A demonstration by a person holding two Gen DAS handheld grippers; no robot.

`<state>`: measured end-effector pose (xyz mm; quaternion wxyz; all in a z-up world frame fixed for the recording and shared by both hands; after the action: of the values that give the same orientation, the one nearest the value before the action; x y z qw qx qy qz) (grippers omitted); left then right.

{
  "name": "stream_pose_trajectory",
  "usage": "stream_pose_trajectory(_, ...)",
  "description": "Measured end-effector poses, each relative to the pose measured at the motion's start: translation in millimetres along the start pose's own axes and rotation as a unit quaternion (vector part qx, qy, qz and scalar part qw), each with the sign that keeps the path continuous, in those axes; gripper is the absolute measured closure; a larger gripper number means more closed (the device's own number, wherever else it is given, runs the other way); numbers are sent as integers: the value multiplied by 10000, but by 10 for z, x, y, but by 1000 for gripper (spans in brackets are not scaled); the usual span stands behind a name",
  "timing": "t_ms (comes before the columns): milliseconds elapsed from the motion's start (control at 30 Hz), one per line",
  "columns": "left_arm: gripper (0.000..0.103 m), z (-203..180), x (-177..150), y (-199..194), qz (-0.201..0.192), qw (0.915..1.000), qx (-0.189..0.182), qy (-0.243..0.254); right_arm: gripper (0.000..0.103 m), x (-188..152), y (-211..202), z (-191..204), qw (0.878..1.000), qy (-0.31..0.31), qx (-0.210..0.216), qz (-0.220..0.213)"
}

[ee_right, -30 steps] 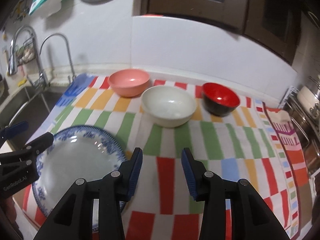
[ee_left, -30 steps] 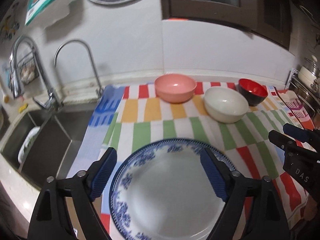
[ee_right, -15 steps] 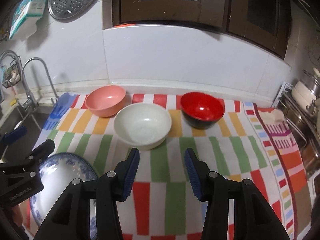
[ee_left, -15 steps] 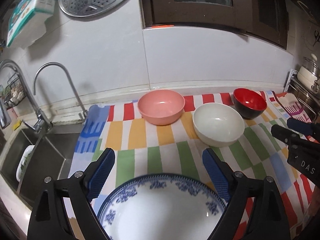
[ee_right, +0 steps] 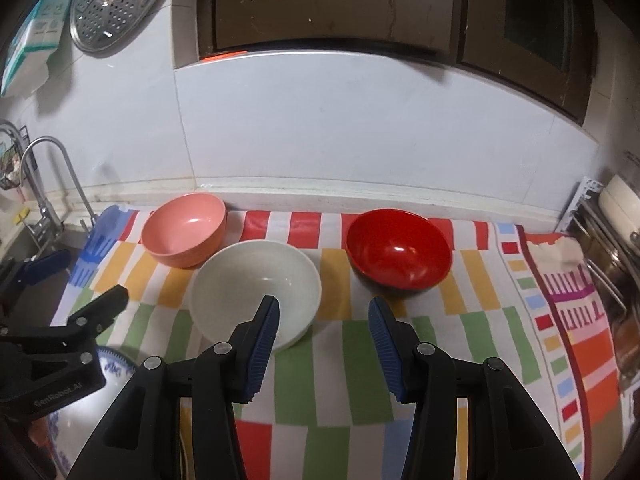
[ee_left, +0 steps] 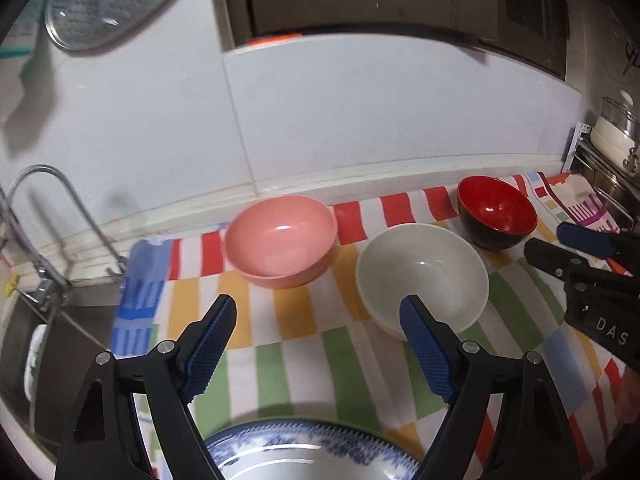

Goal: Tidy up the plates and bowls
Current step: 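Move both grippers toward the white bowl, then close both grippers on the white bowl's rim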

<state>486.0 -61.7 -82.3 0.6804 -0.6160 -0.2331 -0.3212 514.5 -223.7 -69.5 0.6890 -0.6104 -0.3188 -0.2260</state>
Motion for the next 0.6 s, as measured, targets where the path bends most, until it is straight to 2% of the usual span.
stream_pose_trajectory(400, 37, -153, 26, 591, 518, 9984, -196, 59, 57, 15, 540, -80, 9980, 262, 294, 484)
stream_pose_trajectory(600, 45, -217, 6, 800, 718, 9970, -266, 119, 67, -26, 778, -107, 9954, 405, 435, 757)
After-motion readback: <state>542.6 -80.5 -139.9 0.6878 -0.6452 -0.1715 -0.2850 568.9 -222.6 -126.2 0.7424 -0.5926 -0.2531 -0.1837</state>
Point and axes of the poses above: each gripper's, at about its wrist camera, not at the fingertips, and y roughly the way its jaws point, z to its left, x to its top, the point moved 4 cm from there along y, roughly the way its jaws point, and after that the axes turned 4 degrees about x, right-handed, at the moved point
